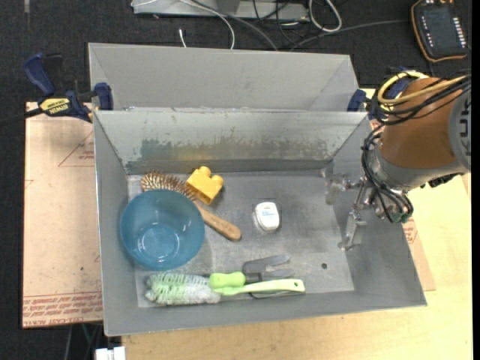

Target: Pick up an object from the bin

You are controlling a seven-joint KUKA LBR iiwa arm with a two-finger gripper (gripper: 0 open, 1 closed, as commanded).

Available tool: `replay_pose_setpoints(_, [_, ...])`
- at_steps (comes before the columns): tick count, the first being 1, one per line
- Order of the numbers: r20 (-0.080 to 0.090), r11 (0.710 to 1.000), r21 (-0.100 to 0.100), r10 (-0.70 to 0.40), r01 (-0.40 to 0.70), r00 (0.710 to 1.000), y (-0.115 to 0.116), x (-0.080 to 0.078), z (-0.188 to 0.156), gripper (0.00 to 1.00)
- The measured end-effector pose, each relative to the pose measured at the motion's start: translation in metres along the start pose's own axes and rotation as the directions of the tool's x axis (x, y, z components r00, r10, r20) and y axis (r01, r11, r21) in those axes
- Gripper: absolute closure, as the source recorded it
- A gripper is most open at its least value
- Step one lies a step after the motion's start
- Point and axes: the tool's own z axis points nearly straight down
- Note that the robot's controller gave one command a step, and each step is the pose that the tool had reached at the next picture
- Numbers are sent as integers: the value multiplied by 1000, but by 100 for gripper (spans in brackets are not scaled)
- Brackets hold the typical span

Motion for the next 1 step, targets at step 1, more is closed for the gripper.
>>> replay_pose_setpoints(1, [7, 1000, 1, -4, 4, 1000, 1, -2, -5, 0])
